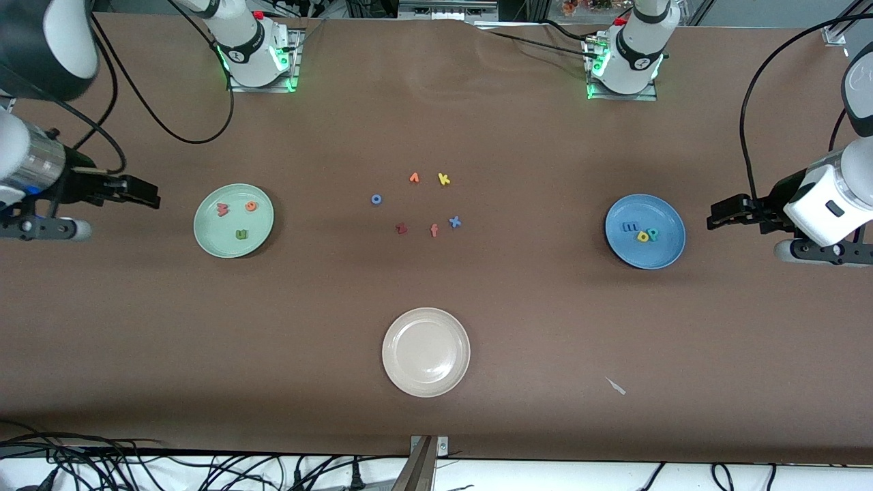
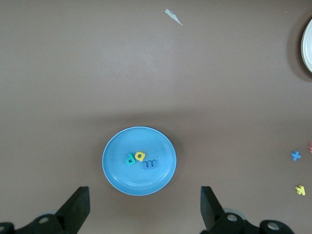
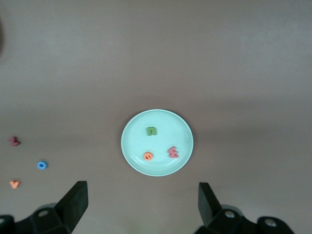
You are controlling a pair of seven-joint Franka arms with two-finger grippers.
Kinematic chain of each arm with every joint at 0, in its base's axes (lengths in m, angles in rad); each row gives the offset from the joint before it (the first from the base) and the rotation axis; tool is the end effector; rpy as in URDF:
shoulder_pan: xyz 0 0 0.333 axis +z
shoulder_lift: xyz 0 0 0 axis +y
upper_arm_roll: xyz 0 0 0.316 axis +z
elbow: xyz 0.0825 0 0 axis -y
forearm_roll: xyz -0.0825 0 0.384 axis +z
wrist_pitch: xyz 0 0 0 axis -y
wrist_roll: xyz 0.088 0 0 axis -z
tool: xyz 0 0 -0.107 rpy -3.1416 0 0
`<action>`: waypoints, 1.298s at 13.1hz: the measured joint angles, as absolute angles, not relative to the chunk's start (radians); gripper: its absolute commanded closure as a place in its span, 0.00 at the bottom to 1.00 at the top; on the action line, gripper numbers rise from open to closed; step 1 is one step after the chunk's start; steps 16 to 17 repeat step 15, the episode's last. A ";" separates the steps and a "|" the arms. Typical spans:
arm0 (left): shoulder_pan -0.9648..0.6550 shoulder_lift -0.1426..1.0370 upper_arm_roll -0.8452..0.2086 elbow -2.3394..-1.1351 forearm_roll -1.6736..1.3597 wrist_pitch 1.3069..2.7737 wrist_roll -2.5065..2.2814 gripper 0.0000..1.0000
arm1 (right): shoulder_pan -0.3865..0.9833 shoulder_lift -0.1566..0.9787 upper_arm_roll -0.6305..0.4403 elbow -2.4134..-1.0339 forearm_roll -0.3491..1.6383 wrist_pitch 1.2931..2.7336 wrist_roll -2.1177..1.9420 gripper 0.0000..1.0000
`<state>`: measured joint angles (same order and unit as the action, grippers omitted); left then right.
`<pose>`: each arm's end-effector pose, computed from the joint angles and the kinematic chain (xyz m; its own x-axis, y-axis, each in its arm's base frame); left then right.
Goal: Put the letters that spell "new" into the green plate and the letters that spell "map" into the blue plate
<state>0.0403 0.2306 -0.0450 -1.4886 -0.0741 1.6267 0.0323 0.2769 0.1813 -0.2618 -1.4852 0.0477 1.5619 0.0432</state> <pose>0.6222 -0.0077 0.5324 0.9954 -0.0325 -0.0896 -0.0247 -0.9960 0.0864 0.6028 0.0274 0.5621 0.9948 -0.0283 -0.0982 -0.0281 -0.9996 0.0034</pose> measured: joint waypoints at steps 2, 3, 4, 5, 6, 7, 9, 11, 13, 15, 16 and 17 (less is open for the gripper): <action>0.040 0.231 -0.045 -1.489 -0.074 1.627 0.032 0.00 | 0.180 0.140 -0.161 -1.495 0.026 1.562 0.043 0.00; 0.040 0.231 -0.045 -1.489 -0.074 1.627 0.032 0.00 | 0.134 0.120 -0.123 -1.510 0.023 1.565 0.043 0.00; 0.040 0.231 -0.046 -1.489 -0.074 1.627 0.032 0.00 | 0.084 0.096 -0.088 -1.531 0.022 1.570 0.043 0.00; 0.040 0.231 -0.046 -1.488 -0.074 1.627 0.032 0.00 | 0.034 0.069 -0.052 -1.551 0.022 1.575 0.041 0.00; 0.040 0.231 -0.046 -1.488 -0.074 1.627 0.032 0.00 | -0.001 0.042 -0.024 -1.566 0.022 1.575 0.038 0.00; 0.040 0.231 -0.045 -1.488 -0.074 1.627 0.032 0.00 | -0.014 0.018 -0.012 -1.576 0.022 1.574 0.037 0.00; 0.040 0.231 -0.045 -1.488 -0.074 1.627 0.032 0.00 | -0.015 0.001 -0.007 -1.589 0.022 1.573 0.038 0.00; 0.040 0.231 -0.045 -1.488 -0.074 1.627 0.032 0.00 | -0.016 0.006 -0.005 -1.598 0.022 1.575 0.038 0.00; 0.040 0.231 -0.045 -1.488 -0.074 1.627 0.032 0.00 | -0.016 0.009 -0.005 -1.600 0.022 1.578 0.038 0.00; 0.040 0.231 -0.047 -1.488 -0.074 1.627 0.032 0.00 | -0.017 0.009 -0.005 -1.600 0.021 1.580 0.038 0.00; 0.040 0.231 -0.047 -1.488 -0.074 1.627 0.032 0.00 | -0.017 0.009 -0.005 -1.600 0.021 1.580 0.038 0.00; 0.040 0.231 -0.047 -1.488 -0.074 1.627 0.032 0.00 | -0.017 0.009 -0.005 -1.600 0.021 1.580 0.038 0.00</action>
